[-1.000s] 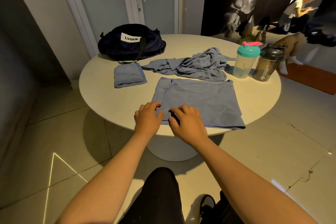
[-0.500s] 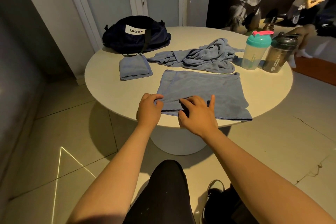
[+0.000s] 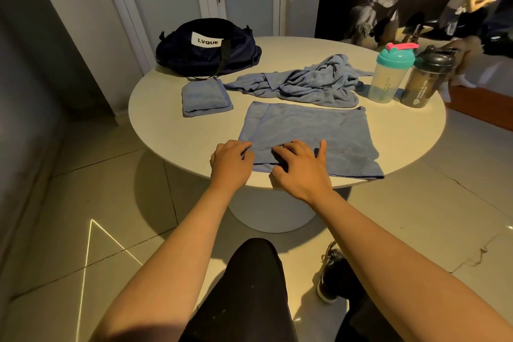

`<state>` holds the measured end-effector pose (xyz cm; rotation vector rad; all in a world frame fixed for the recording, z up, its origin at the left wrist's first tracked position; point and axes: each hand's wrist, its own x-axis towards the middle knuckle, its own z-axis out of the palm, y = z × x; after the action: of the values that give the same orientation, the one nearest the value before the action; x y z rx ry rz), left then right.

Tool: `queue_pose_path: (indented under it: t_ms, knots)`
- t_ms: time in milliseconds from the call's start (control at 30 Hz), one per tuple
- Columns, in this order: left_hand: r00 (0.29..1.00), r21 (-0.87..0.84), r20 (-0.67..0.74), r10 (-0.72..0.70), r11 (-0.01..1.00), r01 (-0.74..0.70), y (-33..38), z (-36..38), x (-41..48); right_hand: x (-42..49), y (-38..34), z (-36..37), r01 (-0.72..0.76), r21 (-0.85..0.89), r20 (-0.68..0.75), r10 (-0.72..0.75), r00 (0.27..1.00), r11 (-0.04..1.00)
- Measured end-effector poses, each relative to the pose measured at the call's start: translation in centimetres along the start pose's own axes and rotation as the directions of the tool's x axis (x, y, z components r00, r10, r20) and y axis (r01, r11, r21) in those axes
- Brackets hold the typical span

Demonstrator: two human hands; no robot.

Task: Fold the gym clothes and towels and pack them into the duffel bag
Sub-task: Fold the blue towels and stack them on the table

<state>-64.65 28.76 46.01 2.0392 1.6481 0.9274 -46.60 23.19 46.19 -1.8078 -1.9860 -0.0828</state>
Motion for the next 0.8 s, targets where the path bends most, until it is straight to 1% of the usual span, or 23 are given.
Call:
queue_pose_path:
  t_ms: [67, 133, 233, 333, 467, 533, 667, 733, 800]
  knots:
    - [0.998, -0.046, 0.053, 0.031, 0.999, -0.028, 0.1, -0.2, 0.0, 0.2, -0.4, -0.2, 0.009, 0.015, 0.000, -0.009, 1.000, 1.000]
    - [0.996, -0.080, 0.077, 0.047, 0.996, -0.041, 0.0, -0.4, 0.1, 0.3, -1.0, -0.4, -0.003, 0.043, -0.001, 0.003, 1.000, 0.999]
    - [0.996, -0.089, 0.092, 0.016, 0.996, -0.008, 0.4, -0.8, 0.1, 0.0, -1.6, -0.2, 0.008, 0.032, 0.025, -0.009, 1.000, 0.999]
    - [0.993, -0.119, 0.105, -0.048, 0.991, 0.060, 0.5, -0.7, -0.1, -0.4, -1.4, 0.0, 0.012, 0.027, 0.050, -0.014, 0.999, 1.000]
    - [0.993, -0.148, 0.083, -0.087, 0.984, 0.099, 0.0, -0.4, -0.1, -0.9, -0.9, -0.1, 0.031, -0.008, 0.010, -0.031, 0.999, 0.999]
    - [0.996, -0.144, 0.066, -0.067, 0.987, 0.076, -0.1, -0.6, -0.2, -1.0, -0.9, -0.2, 0.033, -0.020, 0.015, -0.033, 0.999, 0.999]
    - [0.998, -0.198, 0.044, -0.035, 0.979, 0.043, -0.4, -1.2, -0.4, -0.9, -0.9, -0.4, -0.003, -0.065, 0.035, 0.005, 0.999, 0.998]
    - [0.998, -0.178, 0.054, -0.026, 0.983, 0.035, -0.4, -1.1, -0.3, -0.9, -1.0, -0.6, -0.029, -0.074, 0.065, 0.034, 0.997, 0.997]
    - [0.996, -0.065, 0.066, -0.061, 0.996, 0.065, -0.3, -0.8, -0.4, -0.8, -1.2, -0.6, -0.025, -0.052, 0.097, 0.030, 0.995, 0.998]
